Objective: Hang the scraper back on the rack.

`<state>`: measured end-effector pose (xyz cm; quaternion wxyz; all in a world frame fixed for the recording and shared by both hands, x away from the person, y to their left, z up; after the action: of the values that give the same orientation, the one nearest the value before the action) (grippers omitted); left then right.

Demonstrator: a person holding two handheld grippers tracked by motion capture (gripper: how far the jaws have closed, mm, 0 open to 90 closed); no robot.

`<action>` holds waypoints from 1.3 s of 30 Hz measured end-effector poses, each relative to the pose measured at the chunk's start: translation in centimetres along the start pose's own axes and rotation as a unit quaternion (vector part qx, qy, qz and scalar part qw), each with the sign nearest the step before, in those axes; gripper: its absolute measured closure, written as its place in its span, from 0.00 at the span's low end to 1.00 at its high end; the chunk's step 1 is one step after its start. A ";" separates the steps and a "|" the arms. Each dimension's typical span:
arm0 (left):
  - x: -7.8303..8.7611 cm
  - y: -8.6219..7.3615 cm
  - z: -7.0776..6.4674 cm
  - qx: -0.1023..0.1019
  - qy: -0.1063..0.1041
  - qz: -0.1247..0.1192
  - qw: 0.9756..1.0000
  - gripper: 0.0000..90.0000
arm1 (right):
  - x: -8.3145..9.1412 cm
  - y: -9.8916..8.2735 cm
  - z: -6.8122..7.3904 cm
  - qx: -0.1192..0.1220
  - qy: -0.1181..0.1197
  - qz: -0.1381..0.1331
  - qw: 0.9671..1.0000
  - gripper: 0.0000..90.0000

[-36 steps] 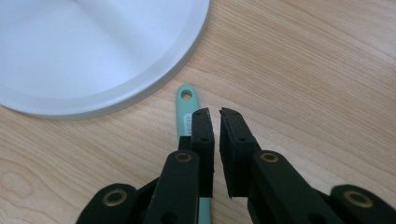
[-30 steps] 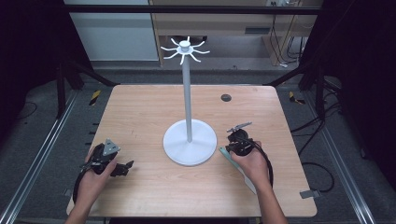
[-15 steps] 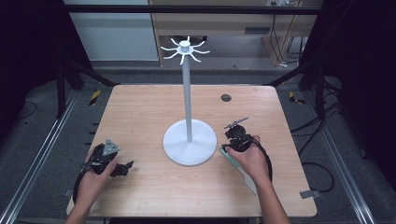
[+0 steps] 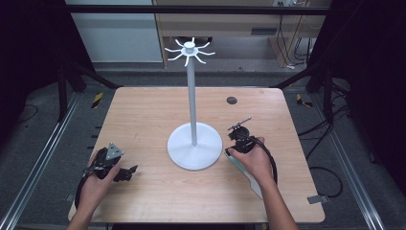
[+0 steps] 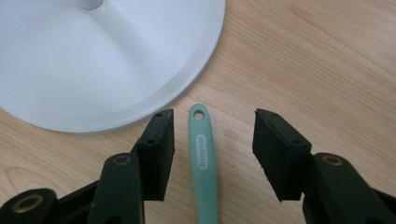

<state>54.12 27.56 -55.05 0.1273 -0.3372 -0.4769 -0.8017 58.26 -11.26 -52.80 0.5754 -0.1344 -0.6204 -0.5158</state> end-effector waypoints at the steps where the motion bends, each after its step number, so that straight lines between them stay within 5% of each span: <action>1: 0.0 0.0 0.0 0.000 0.000 0.000 1.000 0.04 | -0.1 -0.1 0.0 -0.003 0.000 0.002 1.000 0.56; 39: 0.0 0.0 0.0 0.000 -0.003 0.002 1.000 0.04 | -3.1 -1.8 -0.1 0.001 0.005 0.093 0.996 0.79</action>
<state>54.12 27.58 -55.11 0.1271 -0.3401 -0.4764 -0.8007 57.88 -10.75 -56.28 0.6237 -0.1886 -0.6029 -0.4603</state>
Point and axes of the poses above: each handheld gripper's, and its own axes: x roughly backward along the jaws, y roughly out of its top, z roughly to its left, the point moved 10 cm from there along -x, roughly forward along the jaws, and after that the axes turned 12 degrees about y, right-handed, at the moved point
